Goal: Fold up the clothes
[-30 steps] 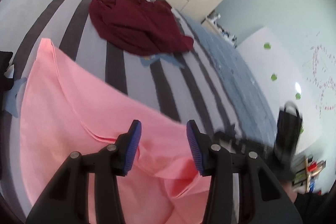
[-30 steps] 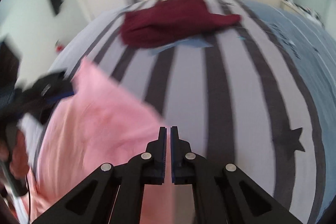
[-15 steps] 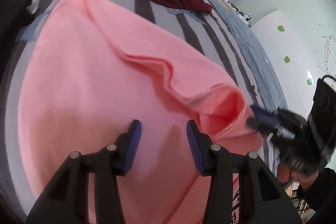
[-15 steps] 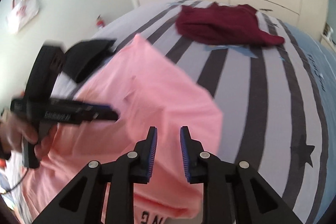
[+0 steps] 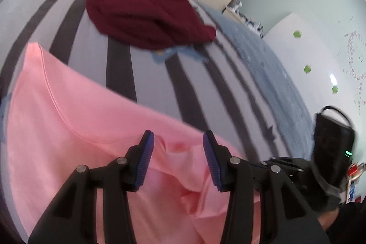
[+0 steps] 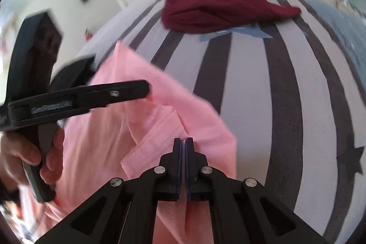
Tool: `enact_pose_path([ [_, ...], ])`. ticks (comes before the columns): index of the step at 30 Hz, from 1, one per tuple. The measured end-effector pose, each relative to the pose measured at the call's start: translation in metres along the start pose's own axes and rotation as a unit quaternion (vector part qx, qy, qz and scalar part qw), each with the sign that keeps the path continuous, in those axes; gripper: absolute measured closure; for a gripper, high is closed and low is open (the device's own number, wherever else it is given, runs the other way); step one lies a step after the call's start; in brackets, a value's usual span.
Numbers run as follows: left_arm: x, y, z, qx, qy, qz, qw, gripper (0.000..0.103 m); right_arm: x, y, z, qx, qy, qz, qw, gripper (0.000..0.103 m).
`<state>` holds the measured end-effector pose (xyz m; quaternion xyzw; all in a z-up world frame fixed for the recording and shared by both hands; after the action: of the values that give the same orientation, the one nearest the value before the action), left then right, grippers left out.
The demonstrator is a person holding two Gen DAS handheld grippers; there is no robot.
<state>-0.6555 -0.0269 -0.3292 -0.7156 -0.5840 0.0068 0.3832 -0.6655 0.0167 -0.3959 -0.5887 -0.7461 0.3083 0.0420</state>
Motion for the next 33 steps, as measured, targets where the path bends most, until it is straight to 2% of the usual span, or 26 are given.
enact_pose_path([
  [5,0.006,0.041,-0.010,-0.031,0.006,-0.014,0.9994,0.062,0.023,-0.023,-0.004,0.014,-0.008,0.060,0.998,0.101],
  [9,0.012,0.095,-0.015,-0.081,0.027,-0.037,0.9957,0.062,0.033,-0.030,-0.010,0.029,0.006,0.073,0.997,0.101],
  [11,0.016,0.109,-0.012,-0.096,0.035,-0.047,0.9937,0.062,0.037,-0.034,-0.012,0.036,0.013,0.079,0.996,0.101],
  [15,0.017,0.103,-0.011,-0.079,0.086,-0.111,0.9869,0.062,0.047,-0.041,-0.018,0.051,0.026,0.092,0.994,0.101],
  [19,0.020,0.100,0.002,-0.099,0.094,-0.104,0.9852,0.062,0.057,-0.048,-0.023,0.065,0.040,0.105,0.992,0.101],
  [20,0.021,0.100,0.005,-0.105,0.094,-0.100,0.9849,0.071,0.059,-0.050,-0.025,0.069,0.044,0.108,0.991,0.101],
  [21,0.022,0.100,0.007,-0.110,0.090,-0.092,0.9855,0.094,0.062,-0.052,-0.026,0.072,0.047,0.111,0.990,0.101],
  [22,0.021,0.101,0.009,-0.115,0.079,-0.077,0.9872,0.102,0.064,-0.053,-0.028,0.076,0.050,0.114,0.989,0.101],
  [25,0.010,0.085,0.005,-0.098,0.039,-0.047,0.9933,0.102,0.064,-0.059,-0.029,0.082,0.052,0.116,0.988,0.101],
  [28,-0.019,0.051,-0.004,-0.073,-0.018,-0.028,0.9968,0.102,0.062,-0.065,-0.029,0.087,0.052,0.117,0.988,0.101],
  [31,-0.050,0.013,-0.010,-0.057,-0.070,-0.002,0.9959,0.102,0.060,-0.078,-0.028,0.093,0.051,0.122,0.987,0.101],
  [33,-0.065,-0.016,-0.011,-0.051,-0.105,0.033,0.9926,0.102,0.054,-0.086,-0.023,0.094,0.047,0.120,0.987,0.101],
])
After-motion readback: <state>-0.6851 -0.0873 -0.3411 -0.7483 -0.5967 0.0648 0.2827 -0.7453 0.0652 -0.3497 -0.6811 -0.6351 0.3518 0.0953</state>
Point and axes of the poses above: each gripper's, at about its wrist camera, not at the fingertips, and z roughly the way its jaws point, x to its right, y to its underside, the point moved 10 cm from there along z, roughly the way its jaws point, and after that the axes turned 6 degrees about z, right-handed, at the moved point
